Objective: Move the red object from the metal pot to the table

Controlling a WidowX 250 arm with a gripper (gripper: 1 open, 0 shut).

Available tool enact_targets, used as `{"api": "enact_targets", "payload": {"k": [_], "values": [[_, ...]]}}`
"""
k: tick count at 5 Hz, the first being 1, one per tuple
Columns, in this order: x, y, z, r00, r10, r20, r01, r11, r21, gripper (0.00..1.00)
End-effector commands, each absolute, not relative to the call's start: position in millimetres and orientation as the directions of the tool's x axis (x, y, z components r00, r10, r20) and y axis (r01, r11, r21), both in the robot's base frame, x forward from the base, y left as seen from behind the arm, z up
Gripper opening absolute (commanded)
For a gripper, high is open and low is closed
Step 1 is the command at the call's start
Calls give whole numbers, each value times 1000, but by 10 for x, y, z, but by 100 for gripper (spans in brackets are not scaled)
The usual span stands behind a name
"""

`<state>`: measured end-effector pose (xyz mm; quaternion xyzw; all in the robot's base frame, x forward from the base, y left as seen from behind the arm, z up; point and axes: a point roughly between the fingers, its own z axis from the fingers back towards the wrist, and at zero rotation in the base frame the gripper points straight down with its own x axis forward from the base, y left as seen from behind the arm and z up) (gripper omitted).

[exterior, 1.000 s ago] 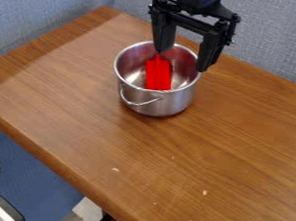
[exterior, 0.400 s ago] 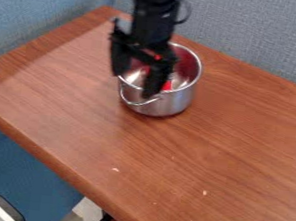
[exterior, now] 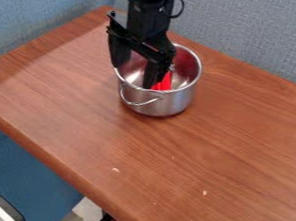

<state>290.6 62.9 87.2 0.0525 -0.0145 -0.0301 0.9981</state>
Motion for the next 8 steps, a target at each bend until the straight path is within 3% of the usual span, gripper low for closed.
{"api": "enact_targets", "payload": {"k": [1, 2, 3, 4, 5, 6, 7, 8], "values": [[3106, 788, 921, 996, -1, 91, -8, 995, 99, 100], [3177, 876, 802, 993, 60, 105, -66, 996, 55, 100], [3219, 882, 747, 994, 3, 106, -8, 999, 46, 100], [3278, 862, 713, 992, -44, 120, 45, 999, -6, 100], [3355, 858, 788, 989, -71, 133, 76, 997, -32, 100], [3428, 856, 829, 985, -104, 137, 110, 993, -43, 0], [3445, 854, 716, 990, -52, 135, 57, 998, -35, 0], [3507, 840, 719, 991, 8, 135, -6, 1000, -16, 0]]}}
